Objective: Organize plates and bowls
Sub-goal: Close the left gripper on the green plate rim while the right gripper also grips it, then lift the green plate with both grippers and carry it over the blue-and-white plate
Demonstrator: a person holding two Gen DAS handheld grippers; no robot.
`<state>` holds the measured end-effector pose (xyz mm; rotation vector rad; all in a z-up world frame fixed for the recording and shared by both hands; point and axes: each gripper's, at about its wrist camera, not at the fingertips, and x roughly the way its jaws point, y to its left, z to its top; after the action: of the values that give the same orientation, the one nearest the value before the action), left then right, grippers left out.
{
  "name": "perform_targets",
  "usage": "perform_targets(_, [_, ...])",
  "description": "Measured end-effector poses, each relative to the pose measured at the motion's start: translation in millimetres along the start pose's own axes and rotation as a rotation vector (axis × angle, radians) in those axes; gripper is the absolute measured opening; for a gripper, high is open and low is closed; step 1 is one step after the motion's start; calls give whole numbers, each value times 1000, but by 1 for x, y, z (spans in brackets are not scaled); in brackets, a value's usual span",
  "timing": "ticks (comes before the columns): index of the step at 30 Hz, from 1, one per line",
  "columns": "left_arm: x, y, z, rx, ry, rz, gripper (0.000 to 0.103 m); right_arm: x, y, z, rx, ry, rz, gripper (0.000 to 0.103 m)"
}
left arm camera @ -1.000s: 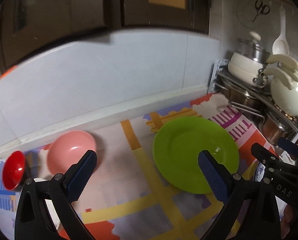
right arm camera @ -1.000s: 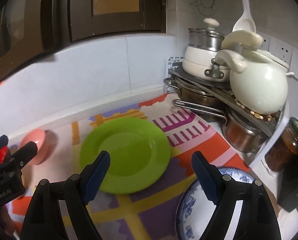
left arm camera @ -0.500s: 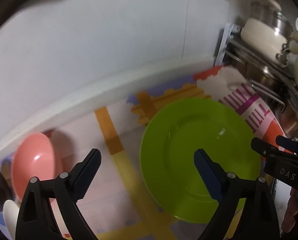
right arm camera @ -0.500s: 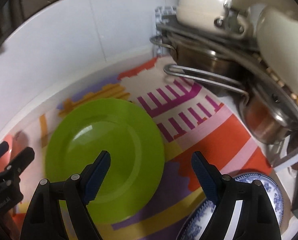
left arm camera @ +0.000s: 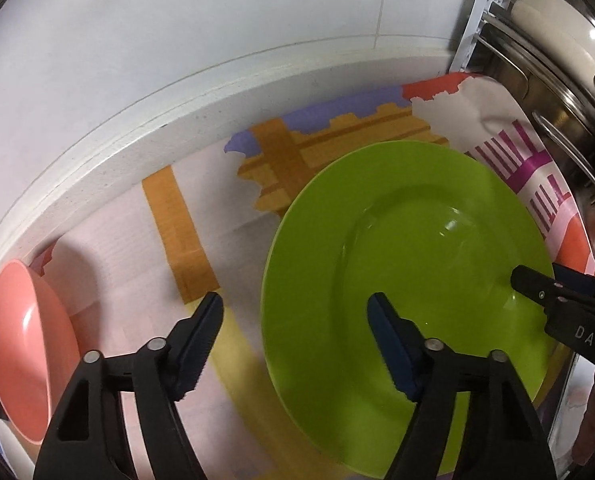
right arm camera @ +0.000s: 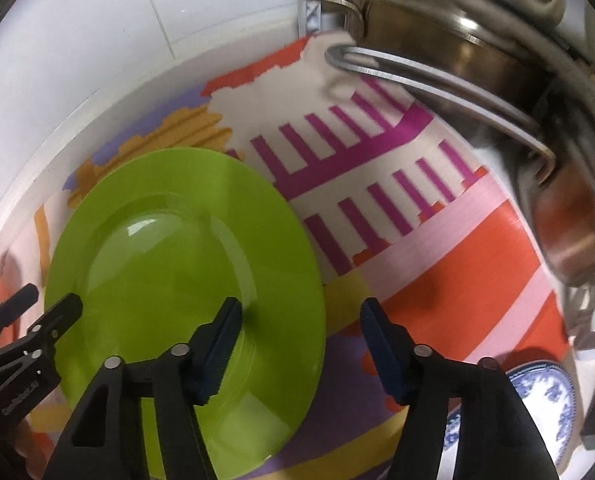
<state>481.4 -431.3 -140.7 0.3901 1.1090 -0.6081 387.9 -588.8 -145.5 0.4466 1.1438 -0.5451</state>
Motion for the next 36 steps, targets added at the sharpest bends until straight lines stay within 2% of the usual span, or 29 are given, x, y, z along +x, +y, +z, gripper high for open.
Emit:
perform_targets(5, [3,2,4,-8,20,-33,59,3,0,5,-4,10,9,57])
perform_targets(7, [3,2,5,-8,30,-54,51,4,2,7,-10,16,16,53])
perform_targets(12, [2,2,7,-23,41,-50,45,7,5,15,-10,45,48,43])
perform_targets(15, [1,4,8,-33,40,-48,42,10,6,20,-13,57,48,43])
perform_targets(21, [-1,4,3,-34,24,-41,41,8,10,22,-26,31,32,43])
perform_targets(36, [-40,11,-24,-42,-75,-24,41,-26,26,-10,-64,-45,18,42])
